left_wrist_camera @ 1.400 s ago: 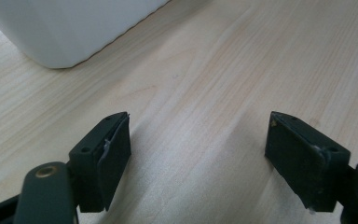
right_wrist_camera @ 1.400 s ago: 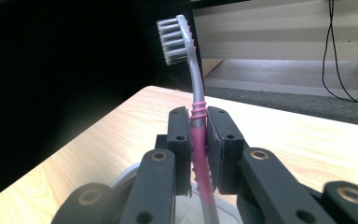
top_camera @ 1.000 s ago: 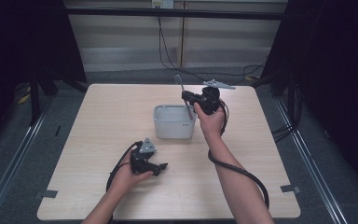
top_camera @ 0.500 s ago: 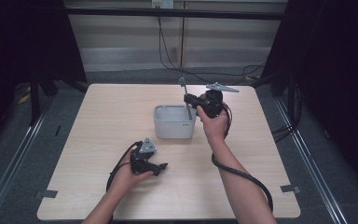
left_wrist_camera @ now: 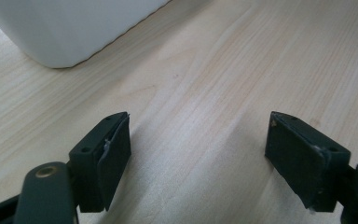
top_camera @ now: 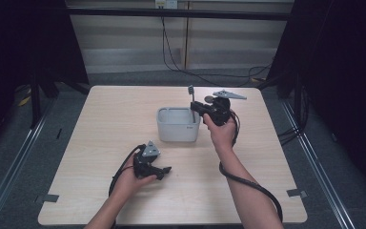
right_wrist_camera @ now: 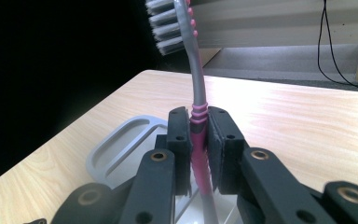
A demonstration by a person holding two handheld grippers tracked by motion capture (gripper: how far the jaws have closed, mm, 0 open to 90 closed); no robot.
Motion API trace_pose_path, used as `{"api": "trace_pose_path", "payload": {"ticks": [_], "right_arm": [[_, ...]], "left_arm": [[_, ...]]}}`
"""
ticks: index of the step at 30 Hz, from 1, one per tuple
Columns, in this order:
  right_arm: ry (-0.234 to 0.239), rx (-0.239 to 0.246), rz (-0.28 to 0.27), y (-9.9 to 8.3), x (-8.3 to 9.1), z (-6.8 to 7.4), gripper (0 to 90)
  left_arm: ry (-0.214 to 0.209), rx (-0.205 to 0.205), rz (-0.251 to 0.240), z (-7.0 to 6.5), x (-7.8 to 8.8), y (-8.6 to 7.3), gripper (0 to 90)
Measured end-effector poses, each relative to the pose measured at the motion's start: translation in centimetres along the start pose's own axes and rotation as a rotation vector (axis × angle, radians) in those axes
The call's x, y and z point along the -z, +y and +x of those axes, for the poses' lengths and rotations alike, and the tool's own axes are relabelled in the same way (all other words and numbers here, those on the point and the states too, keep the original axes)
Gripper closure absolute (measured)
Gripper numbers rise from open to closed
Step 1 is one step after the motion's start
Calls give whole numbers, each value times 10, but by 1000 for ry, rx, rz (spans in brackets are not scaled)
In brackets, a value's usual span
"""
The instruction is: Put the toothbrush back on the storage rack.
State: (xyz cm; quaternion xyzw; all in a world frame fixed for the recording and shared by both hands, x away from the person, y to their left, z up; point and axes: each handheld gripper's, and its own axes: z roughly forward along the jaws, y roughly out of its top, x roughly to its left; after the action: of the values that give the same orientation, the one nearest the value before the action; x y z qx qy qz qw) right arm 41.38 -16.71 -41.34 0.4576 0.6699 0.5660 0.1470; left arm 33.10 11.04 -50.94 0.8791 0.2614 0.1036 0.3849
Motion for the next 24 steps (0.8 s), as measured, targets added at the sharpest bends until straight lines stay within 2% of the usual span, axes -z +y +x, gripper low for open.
{"api": "trace_pose_path", "payload": {"ticks": [24], "right_arm": [[-11, 7, 20, -9, 13, 0, 800]], "left_arm": [[7, 6, -4, -1, 0, 0, 221]]}}
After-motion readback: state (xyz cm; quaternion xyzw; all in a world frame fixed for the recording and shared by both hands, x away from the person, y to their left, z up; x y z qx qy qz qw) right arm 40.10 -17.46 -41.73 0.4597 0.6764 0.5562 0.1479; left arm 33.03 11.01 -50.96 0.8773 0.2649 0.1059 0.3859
